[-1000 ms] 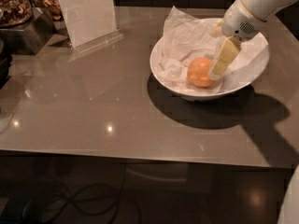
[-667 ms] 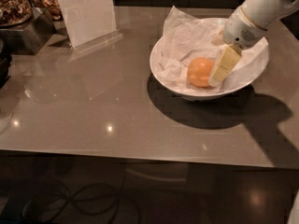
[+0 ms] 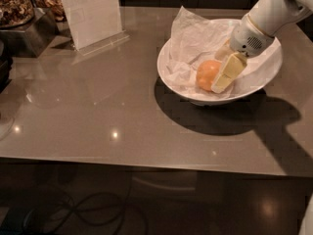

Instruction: Pick orange from white bowl

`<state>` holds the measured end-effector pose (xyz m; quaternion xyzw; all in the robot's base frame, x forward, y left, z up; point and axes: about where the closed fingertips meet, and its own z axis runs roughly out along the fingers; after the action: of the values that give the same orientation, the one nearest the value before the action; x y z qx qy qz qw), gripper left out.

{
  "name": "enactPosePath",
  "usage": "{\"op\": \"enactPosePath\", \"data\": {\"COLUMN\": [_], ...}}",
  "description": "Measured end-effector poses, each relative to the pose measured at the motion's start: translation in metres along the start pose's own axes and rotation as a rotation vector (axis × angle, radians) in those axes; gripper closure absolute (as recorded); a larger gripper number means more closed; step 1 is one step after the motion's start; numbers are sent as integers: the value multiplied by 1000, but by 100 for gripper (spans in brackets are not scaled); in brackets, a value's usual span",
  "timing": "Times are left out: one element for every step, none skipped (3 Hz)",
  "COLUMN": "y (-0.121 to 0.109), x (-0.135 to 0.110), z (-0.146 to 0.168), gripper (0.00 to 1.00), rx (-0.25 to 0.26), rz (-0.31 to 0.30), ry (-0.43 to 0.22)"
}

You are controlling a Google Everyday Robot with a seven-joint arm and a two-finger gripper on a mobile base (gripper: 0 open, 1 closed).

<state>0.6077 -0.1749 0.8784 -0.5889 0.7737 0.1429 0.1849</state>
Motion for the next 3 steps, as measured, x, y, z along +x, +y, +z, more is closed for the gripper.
{"op": "enactPosePath", "data": {"y": [-1,-7,-14], "x": [0,5,10], "z": [1,15,27], "gripper": [42,39,31], "rx": [1,-21,-37], "rz": [1,23,50], "ry": [-2,-15,-29]}}
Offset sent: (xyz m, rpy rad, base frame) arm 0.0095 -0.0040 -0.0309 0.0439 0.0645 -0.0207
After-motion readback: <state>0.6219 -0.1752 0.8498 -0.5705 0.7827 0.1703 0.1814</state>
